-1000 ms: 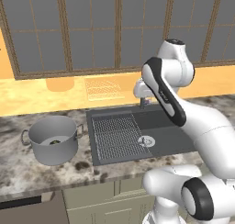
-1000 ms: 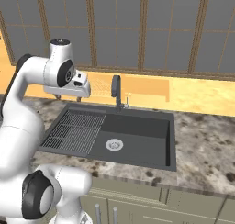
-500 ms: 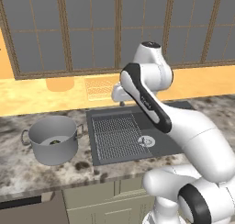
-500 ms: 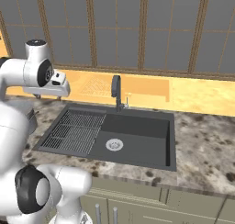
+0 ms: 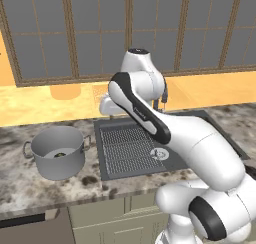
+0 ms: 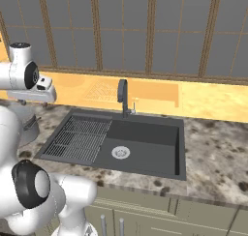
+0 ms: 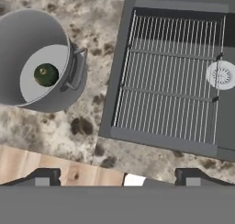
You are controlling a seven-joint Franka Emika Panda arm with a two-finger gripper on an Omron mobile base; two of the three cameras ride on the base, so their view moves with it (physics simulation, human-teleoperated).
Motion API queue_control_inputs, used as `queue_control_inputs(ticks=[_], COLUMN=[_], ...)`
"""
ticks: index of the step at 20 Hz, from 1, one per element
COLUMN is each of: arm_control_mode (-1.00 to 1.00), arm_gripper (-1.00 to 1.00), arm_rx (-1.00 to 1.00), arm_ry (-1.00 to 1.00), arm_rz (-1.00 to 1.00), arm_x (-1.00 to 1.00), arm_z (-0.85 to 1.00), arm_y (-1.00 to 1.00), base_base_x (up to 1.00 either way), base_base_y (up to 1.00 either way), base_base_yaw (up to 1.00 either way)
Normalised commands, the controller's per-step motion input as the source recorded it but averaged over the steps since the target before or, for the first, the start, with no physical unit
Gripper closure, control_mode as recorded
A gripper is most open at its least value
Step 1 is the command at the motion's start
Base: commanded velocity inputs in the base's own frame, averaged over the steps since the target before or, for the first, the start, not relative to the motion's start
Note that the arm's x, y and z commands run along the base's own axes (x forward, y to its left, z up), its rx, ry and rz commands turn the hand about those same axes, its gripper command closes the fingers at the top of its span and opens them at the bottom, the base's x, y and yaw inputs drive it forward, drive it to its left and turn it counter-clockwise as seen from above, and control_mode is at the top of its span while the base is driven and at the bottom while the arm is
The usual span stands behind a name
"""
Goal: Dump the squash from the pot into the sink. Then turn on the water and wash the squash. Then turn off the water and put the squash back in the pot.
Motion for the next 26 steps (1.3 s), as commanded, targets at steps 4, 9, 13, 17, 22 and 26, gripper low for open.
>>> queue_control_inputs(ticks=[4, 9, 13, 17, 22, 26], arm_control_mode=[-1.00, -1.00, -1.00, -1.00, -1.00, -1.00], arm_gripper=[-1.00, -1.00, -1.00, -1.00, -1.00, -1.00], arm_rx=[0.00, 0.00, 0.00, 0.00, 0.00, 0.00], arm_ry=[0.09, 0.09, 0.08, 0.10, 0.11, 0.10], arm_rz=[0.00, 0.00, 0.00, 0.00, 0.00, 0.00], arm_x=[0.04, 0.11, 0.16, 0.19, 0.19, 0.20], arm_z=[-0.16, -0.25, -0.28, -0.28, -0.30, -0.29], arm_y=[0.43, 0.40, 0.38, 0.36, 0.35, 0.23], base_base_x=[0.00, 0.00, 0.00, 0.00, 0.00, 0.00], base_base_y=[0.00, 0.00, 0.00, 0.00, 0.00, 0.00], base_base_yaw=[0.00, 0.00, 0.00, 0.00, 0.00, 0.00])
